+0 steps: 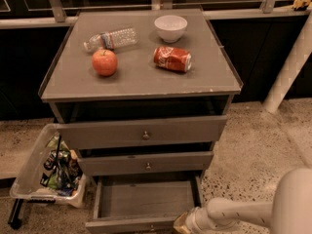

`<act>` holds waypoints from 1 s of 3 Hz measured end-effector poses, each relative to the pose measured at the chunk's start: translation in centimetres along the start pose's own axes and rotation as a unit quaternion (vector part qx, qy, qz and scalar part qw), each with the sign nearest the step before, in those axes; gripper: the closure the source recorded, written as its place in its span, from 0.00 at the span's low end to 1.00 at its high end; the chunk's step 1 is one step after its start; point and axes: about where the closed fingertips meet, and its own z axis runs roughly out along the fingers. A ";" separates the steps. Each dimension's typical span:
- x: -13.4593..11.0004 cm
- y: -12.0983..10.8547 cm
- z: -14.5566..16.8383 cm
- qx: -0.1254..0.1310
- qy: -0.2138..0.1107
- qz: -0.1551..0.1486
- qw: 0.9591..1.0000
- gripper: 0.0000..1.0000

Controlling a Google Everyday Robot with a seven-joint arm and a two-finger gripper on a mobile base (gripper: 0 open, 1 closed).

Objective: Close bottom drawer

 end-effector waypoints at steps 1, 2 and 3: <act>1.7 0.0 2.7 0.027 0.044 0.002 0.999 1.00; 3.2 -1.1 4.5 0.057 0.075 0.011 0.996 1.00; 2.9 -1.4 4.6 0.061 0.074 0.006 0.995 0.82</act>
Offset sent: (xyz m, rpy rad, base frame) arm 0.0080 -0.0096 -0.0832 -0.2804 -0.0150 -0.0949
